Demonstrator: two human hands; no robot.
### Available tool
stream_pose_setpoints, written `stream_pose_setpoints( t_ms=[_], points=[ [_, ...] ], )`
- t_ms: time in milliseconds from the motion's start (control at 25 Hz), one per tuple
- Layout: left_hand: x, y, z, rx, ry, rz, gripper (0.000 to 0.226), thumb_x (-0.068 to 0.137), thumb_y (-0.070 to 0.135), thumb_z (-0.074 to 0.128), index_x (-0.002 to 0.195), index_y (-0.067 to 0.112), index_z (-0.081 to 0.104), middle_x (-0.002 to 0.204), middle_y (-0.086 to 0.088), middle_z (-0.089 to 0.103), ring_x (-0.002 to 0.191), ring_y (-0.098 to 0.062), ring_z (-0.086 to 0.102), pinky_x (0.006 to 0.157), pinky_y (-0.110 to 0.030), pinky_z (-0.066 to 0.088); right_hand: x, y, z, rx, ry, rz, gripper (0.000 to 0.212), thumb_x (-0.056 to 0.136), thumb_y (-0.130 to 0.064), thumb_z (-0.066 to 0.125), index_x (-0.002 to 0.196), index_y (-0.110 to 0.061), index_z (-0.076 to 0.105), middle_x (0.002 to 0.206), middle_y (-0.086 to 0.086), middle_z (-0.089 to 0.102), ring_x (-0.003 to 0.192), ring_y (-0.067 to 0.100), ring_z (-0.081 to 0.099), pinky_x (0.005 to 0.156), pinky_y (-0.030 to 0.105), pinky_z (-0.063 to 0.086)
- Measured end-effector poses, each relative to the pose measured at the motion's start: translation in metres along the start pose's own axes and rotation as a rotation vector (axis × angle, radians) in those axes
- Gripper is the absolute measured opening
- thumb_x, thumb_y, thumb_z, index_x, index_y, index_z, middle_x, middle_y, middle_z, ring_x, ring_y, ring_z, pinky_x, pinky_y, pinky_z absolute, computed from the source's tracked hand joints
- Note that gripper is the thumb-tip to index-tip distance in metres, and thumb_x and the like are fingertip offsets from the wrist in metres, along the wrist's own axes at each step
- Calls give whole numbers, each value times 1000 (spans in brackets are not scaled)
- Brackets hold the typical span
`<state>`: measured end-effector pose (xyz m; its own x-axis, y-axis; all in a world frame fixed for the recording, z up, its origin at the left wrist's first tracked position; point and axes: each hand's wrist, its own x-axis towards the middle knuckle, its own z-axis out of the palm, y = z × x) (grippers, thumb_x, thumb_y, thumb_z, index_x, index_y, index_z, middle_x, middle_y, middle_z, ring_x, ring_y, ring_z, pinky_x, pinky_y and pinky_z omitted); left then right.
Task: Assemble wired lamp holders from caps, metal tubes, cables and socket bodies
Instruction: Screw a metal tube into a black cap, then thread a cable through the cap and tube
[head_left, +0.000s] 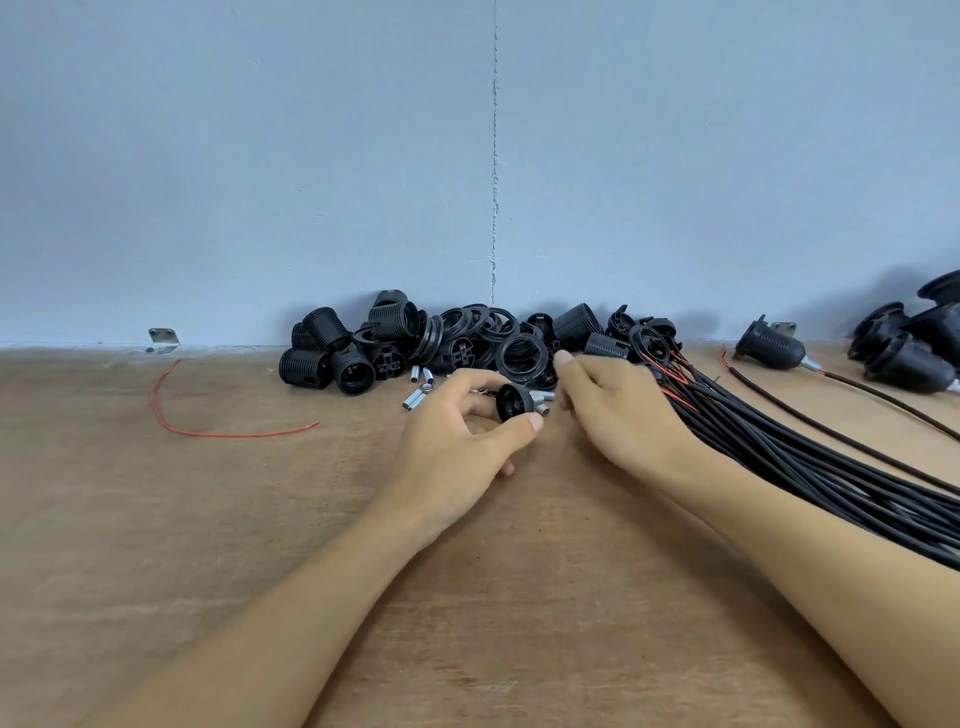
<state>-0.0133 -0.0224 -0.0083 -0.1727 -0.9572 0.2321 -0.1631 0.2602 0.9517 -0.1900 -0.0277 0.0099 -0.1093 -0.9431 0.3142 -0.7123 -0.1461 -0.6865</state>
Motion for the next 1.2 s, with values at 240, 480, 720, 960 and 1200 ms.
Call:
stream_pose_setpoints(
  t_ms=[240, 480, 720, 960, 1200],
  points=[
    [-2, 2, 2, 109, -14, 13, 38, 78, 38, 83, 107, 36, 58, 91, 16, 73, 61, -12, 71, 68, -25, 50, 11, 21, -18, -410, 345, 92, 28, 83, -11, 51, 110, -17, 55, 114, 7, 53, 105, 33, 51, 81, 37, 30],
    [-6, 4, 4, 186, -33, 46, 34, 76, 34, 84, 102, 36, 62, 88, 13, 75, 73, -14, 69, 78, -33, 56, 11, 32, -20, -511, 301, 196, 42, 76, -4, 51, 116, -16, 52, 118, 10, 51, 117, 34, 41, 94, 44, 28],
    [-8, 5, 4, 193, -50, 83, 29, 80, 18, 83, 98, 35, 67, 86, 17, 73, 58, 5, 59, 60, -7, 43, 14, 38, -22, -442, 392, 120, 29, 85, -7, 55, 107, -24, 63, 111, 3, 61, 112, 29, 49, 93, 43, 28],
    [-8, 11, 3, 123, -24, 126, 25, 75, 14, 63, 92, 33, 63, 84, 10, 69, 70, -11, 63, 73, -31, 54, 4, 13, -19, -162, 434, -336, 20, 88, -8, 68, 103, -20, 73, 96, -6, 66, 93, 18, 60, 85, 35, 47],
    [-4, 14, 3, -124, 16, -25, 21, 68, 22, 64, 87, 16, 59, 70, 6, 57, 60, -11, 51, 52, -21, 39, -16, -20, 9, 316, 37, -352, 46, 82, -8, 78, 120, -28, 61, 86, -14, 69, 75, 3, 64, 67, 13, 47]
  ],
)
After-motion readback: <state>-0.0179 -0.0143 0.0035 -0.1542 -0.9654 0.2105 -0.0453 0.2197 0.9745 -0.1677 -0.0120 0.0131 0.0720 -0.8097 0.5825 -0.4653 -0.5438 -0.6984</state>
